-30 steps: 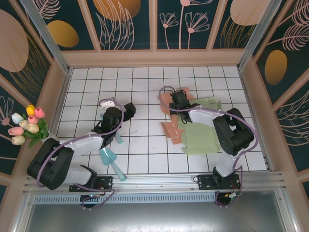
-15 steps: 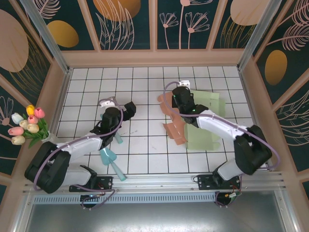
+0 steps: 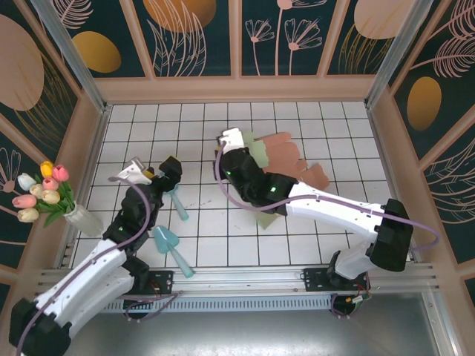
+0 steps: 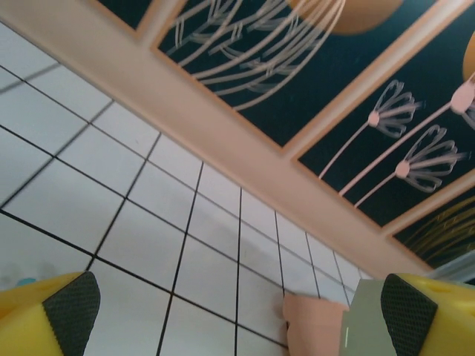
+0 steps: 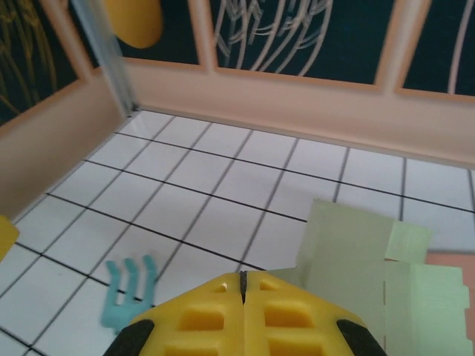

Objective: Fold the paper box

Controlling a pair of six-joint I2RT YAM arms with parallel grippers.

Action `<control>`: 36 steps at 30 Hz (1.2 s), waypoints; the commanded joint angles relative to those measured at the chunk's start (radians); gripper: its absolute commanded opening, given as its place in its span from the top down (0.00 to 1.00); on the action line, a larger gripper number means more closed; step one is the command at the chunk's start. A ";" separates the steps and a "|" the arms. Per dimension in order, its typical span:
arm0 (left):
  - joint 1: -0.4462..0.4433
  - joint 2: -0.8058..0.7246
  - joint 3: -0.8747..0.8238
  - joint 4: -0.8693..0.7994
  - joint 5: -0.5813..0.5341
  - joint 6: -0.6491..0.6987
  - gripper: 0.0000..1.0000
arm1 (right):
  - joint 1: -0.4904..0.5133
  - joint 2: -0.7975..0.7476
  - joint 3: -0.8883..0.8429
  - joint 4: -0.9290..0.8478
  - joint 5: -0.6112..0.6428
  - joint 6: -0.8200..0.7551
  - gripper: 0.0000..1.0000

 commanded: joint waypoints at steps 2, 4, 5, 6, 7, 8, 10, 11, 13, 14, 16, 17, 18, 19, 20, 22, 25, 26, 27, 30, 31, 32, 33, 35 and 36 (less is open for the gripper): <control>-0.004 -0.118 0.015 -0.211 -0.089 -0.020 0.01 | 0.042 0.086 0.082 -0.021 0.059 0.000 1.00; -0.004 -0.156 0.018 -0.243 -0.105 -0.028 0.01 | 0.059 0.132 0.104 -0.004 0.060 0.000 1.00; -0.005 -0.169 0.017 -0.252 -0.111 -0.032 0.01 | 0.060 0.156 0.111 0.002 0.065 0.001 1.00; -0.004 -0.181 0.016 -0.261 -0.118 -0.038 0.01 | 0.058 0.180 0.115 0.011 0.076 0.000 1.00; -0.004 -0.188 0.014 -0.267 -0.123 -0.041 0.01 | 0.054 0.211 0.115 0.026 0.088 -0.011 1.00; -0.004 -0.191 0.013 -0.270 -0.125 -0.044 0.01 | 0.045 0.240 0.109 0.045 0.091 -0.023 1.00; -0.004 -0.188 0.008 -0.268 -0.124 -0.046 0.01 | 0.024 0.288 0.086 0.089 0.082 -0.038 1.00; -0.004 -0.183 0.004 -0.266 -0.123 -0.047 0.01 | 0.007 0.312 0.078 0.099 0.073 -0.035 1.00; -0.003 -0.174 -0.003 -0.255 -0.124 -0.047 0.01 | -0.030 0.353 0.066 0.099 0.062 -0.025 1.00; -0.004 -0.169 -0.009 -0.246 -0.123 -0.048 0.01 | -0.051 0.369 0.061 0.091 0.064 -0.022 1.00; -0.005 -0.156 -0.021 -0.225 -0.116 -0.047 0.01 | -0.086 0.381 0.037 0.092 0.085 -0.029 1.00; -0.004 -0.146 -0.028 -0.212 -0.111 -0.046 0.01 | -0.107 0.382 0.019 0.094 0.100 -0.037 1.00; -0.005 -0.135 -0.035 -0.199 -0.106 -0.047 0.01 | -0.124 0.379 0.004 0.094 0.118 -0.045 1.00; -0.004 -0.121 -0.043 -0.181 -0.100 -0.045 0.01 | -0.143 0.370 -0.014 0.091 0.140 -0.055 1.00; -0.004 -0.103 -0.050 -0.160 -0.092 -0.043 0.01 | -0.163 0.359 -0.033 0.089 0.166 -0.063 1.00; -0.005 -0.061 -0.063 -0.120 -0.077 -0.037 0.01 | -0.198 0.325 -0.072 0.094 0.186 -0.078 1.00; -0.004 0.009 -0.076 -0.053 -0.051 -0.024 0.01 | -0.233 0.253 -0.104 0.095 0.162 -0.080 1.00; -0.004 0.026 -0.076 -0.039 -0.046 -0.024 0.01 | -0.232 0.231 -0.106 0.094 0.159 -0.085 1.00; -0.004 0.045 -0.075 -0.028 -0.043 -0.020 0.01 | -0.229 0.205 -0.097 0.082 0.154 -0.085 1.00; -0.003 0.065 -0.067 -0.021 -0.041 -0.019 0.01 | -0.206 0.146 -0.044 0.031 0.156 -0.081 1.00; -0.004 0.062 -0.066 -0.024 -0.042 -0.019 0.01 | -0.191 0.132 -0.016 0.011 0.165 -0.084 1.00; -0.003 0.056 -0.064 -0.025 -0.041 -0.021 0.01 | -0.177 0.125 0.010 -0.007 0.174 -0.089 1.00; -0.004 0.048 -0.063 -0.028 -0.040 -0.021 0.01 | -0.159 0.125 0.045 -0.032 0.186 -0.091 1.00; -0.004 0.030 -0.064 -0.038 -0.042 -0.025 0.01 | -0.133 0.143 0.110 -0.079 0.201 -0.074 1.00; -0.004 0.021 -0.066 -0.043 -0.046 -0.027 0.01 | -0.128 0.159 0.138 -0.094 0.196 -0.058 1.00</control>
